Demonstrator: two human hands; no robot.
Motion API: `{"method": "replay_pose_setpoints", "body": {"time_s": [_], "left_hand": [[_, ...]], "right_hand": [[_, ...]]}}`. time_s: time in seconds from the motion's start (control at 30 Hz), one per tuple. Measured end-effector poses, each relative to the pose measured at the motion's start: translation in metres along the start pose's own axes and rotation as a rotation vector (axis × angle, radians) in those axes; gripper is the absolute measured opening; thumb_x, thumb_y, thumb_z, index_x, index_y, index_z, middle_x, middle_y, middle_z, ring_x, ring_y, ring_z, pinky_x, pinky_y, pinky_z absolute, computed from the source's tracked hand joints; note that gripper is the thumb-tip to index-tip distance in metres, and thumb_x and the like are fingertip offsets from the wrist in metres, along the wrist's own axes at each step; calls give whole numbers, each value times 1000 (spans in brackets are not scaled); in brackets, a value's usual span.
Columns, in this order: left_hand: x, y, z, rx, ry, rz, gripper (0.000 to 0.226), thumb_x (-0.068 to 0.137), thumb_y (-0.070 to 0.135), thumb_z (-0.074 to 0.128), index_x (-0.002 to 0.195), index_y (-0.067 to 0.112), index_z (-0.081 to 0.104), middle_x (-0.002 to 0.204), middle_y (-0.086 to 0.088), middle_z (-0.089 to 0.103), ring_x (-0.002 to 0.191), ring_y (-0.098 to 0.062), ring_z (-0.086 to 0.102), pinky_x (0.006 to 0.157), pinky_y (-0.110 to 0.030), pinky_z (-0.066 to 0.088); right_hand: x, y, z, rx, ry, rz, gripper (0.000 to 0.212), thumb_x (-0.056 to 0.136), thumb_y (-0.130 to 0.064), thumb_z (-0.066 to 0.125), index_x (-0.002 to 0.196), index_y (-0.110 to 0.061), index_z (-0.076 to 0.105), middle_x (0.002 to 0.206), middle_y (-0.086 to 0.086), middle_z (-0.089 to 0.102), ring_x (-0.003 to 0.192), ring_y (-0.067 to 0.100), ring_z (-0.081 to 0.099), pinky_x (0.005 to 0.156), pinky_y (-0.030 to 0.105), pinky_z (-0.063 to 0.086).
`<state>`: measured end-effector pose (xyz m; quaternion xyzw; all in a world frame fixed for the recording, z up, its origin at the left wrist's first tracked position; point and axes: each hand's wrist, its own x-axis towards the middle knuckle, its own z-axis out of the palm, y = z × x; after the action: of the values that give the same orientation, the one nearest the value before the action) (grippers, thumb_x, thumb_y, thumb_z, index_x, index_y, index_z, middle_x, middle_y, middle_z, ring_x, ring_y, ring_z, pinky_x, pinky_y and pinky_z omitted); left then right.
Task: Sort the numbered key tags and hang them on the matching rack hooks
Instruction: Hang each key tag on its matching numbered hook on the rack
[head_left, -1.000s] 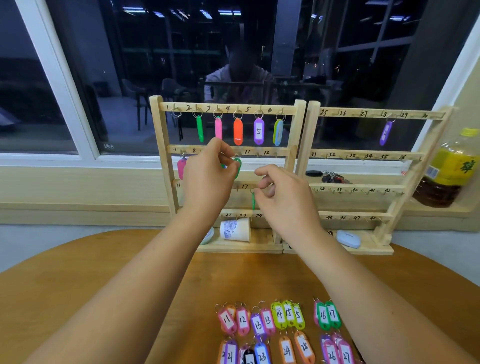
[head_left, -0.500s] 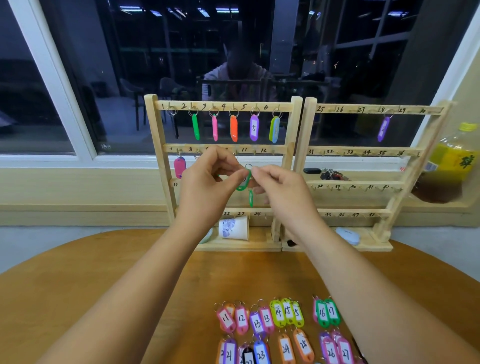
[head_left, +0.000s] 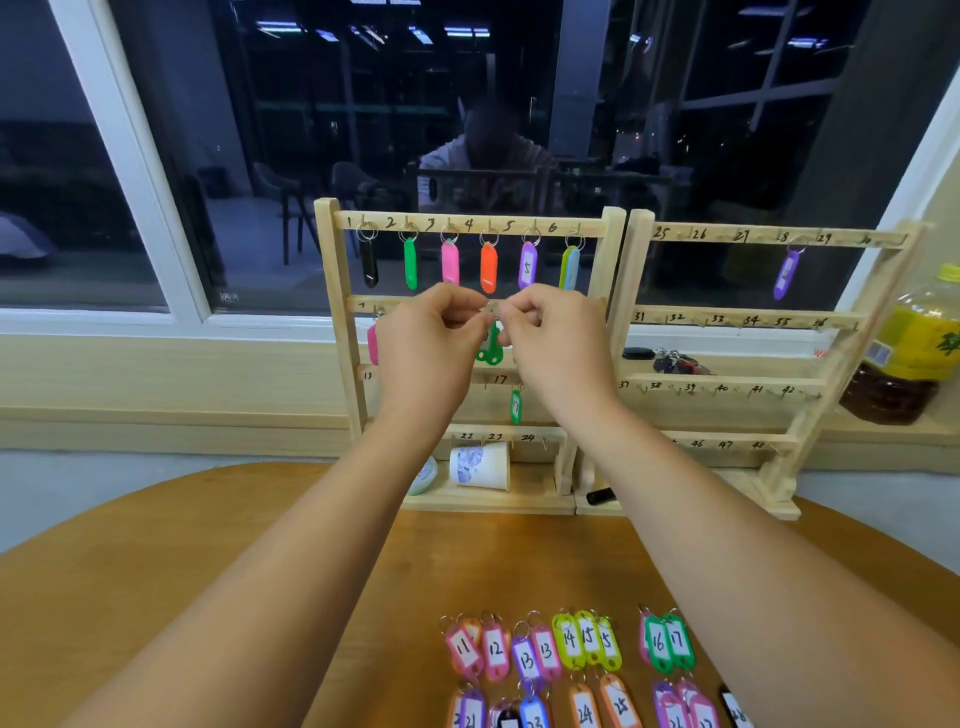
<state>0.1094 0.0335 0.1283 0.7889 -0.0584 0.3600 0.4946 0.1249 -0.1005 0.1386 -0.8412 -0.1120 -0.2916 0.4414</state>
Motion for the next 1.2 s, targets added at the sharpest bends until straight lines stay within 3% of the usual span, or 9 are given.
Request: {"method": "replay_pose_setpoints", "body": {"time_s": [0.1,0.3,0.57,0.73,0.83,0.93,1.07,1.2], "left_hand": [[4,-3,4,64,18,-24,8,91,21,80,98,23,83,78,15,76,77,2,71,74,-15,55],[2,-8,8,217,-2,3,17,94,22,78,110,18,82,90,8,79,83,-7,72,82,-30,61],[-35,-25,-11,231,-39,-25,11,94,32,76,102,26,76,81,16,73,79,-2,68,80,-35,59],[-84,-49,-26,227,-208,-141,4,93,28,76,96,30,76,77,13,73,74,-1,67,74,-32,59],[-114,-64,-30,259,-296,-205,5,90,28,80,91,31,76,74,15,73,74,0,67,67,-18,51],[-145,-80,-35,283,-430,-280,9,87,30,82,90,33,74,77,16,73,77,3,66,62,-11,46],[-178,-99,-44,325,-642,-341,10,85,36,81,92,38,73,84,19,75,79,4,66,71,-18,52],[-192,-107,-51,334,-737,-298,17,84,39,82,100,36,75,89,20,72,85,6,64,75,-14,48]], "right_hand": [[0,4,6,-68,-28,-4,19,101,-26,62,88,-28,75,70,-6,72,69,13,70,70,39,60],[-25,7,-5,-41,-51,-4,24,102,-22,59,122,-29,70,68,-4,72,68,11,70,74,39,61],[-79,25,-23,77,-163,146,14,99,-24,63,100,-35,73,74,-2,74,70,16,71,74,42,62],[-123,45,-18,-7,-310,238,7,94,-25,72,92,-31,75,72,-14,67,63,-1,60,62,21,43],[-146,53,-14,-55,-395,279,8,92,-25,76,88,-31,74,76,-13,69,65,-1,61,61,18,43],[-166,61,-8,-143,-509,300,7,89,-28,79,87,-32,74,80,-12,70,72,0,62,66,21,43],[-187,62,1,-287,-692,261,10,88,-36,80,95,-33,74,93,-13,62,89,5,62,79,31,52],[-193,61,13,-352,-694,205,12,92,-38,73,103,-34,74,103,-10,60,108,17,59,100,40,47]]}}
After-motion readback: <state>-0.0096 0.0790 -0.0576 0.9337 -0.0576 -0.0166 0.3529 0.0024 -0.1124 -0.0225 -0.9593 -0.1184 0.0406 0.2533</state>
